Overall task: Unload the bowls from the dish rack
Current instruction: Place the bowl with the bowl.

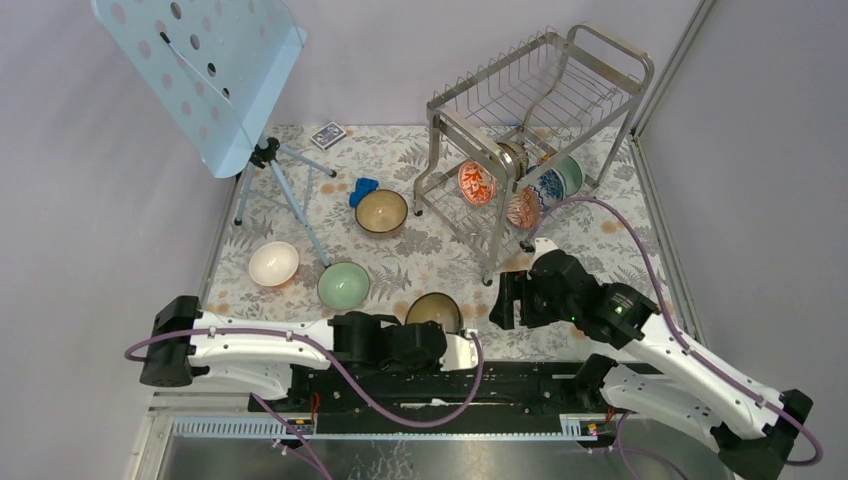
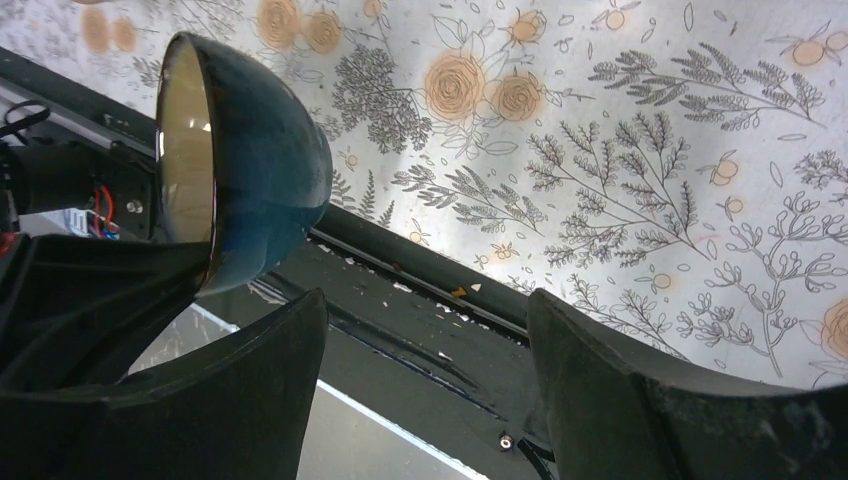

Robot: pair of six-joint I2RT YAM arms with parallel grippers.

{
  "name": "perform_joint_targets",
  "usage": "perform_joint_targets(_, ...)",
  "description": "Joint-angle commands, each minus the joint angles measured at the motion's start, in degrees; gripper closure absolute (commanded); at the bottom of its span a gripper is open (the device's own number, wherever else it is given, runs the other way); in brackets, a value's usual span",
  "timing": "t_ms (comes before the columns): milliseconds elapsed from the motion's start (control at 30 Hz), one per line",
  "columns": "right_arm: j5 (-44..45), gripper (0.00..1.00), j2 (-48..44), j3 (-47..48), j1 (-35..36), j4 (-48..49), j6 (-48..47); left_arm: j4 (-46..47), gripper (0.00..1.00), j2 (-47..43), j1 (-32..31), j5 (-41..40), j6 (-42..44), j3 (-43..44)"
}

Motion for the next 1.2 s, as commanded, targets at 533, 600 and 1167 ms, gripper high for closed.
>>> perform_joint_targets(533, 12.75, 0.28, 8.08, 1.64, 16.22, 3.28, 6.69, 0.29, 1.0, 6.78, -9.91, -5.88, 24.2, 0.09)
perform_joint_targets(600, 15.61, 0.31, 11.12, 2.98, 19.26, 2.62, 7.24, 0.35, 1.0, 7.1, -10.81, -6.38, 25.09, 0.01)
perform_joint_targets(1167, 21.02, 0.41, 24.07, 8.15, 27.33, 4.36, 9.58, -1.81, 1.0, 9.08, -15.06, -10.89, 25.5, 0.3)
